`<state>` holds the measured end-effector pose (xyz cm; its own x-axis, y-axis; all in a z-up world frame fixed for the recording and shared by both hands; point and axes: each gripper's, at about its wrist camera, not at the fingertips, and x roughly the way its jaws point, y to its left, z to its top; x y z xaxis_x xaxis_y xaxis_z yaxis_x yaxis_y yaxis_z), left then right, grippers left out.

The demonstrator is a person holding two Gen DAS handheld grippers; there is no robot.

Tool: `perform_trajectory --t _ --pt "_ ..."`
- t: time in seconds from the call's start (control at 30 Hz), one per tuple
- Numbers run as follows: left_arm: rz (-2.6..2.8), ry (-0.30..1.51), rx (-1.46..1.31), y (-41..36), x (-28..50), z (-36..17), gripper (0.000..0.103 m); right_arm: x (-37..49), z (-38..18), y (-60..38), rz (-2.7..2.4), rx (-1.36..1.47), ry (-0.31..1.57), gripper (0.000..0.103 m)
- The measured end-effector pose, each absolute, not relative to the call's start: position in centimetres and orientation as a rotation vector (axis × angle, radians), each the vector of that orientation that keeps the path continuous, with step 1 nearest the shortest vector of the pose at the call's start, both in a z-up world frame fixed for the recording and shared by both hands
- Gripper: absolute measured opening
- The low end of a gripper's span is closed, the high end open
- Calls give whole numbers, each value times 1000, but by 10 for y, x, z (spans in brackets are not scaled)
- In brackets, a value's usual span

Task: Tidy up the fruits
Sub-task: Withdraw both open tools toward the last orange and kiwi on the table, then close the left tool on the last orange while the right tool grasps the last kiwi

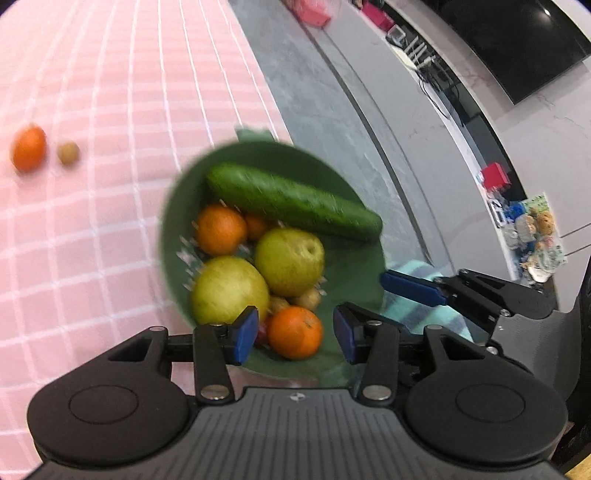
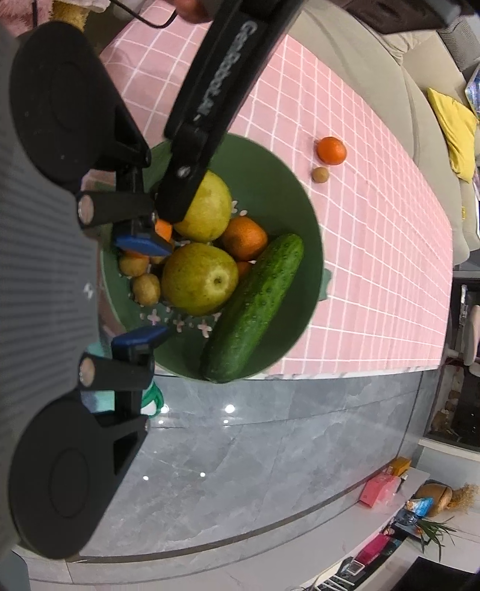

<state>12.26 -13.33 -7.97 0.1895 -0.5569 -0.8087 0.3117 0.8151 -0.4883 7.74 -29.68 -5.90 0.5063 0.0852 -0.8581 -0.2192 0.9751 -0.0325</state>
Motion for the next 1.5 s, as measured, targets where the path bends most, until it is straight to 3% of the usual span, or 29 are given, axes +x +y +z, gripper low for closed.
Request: perform_trajectory --t 0.1,0.3,0.73,1.13,1.27,1.5 --pt "-566 1179 -202 -120 121 -67 53 79 -52 -294 173 -93 1005 54" --pt "-445 1080 -210 -77 123 -54 53 86 -38 -279 156 -24 930 60" --pt "-178 892 -300 22 125 -55 53 118 -24 -210 257 61 783 62" --pt "-115 811 -310 36 142 -70 53 169 -61 -169 236 113 845 62" --pt "-115 828 -338 36 156 -82 53 185 -72 -162 244 79 862 61" --pt "-104 861 -359 35 181 -103 53 219 -91 -155 253 59 896 45"
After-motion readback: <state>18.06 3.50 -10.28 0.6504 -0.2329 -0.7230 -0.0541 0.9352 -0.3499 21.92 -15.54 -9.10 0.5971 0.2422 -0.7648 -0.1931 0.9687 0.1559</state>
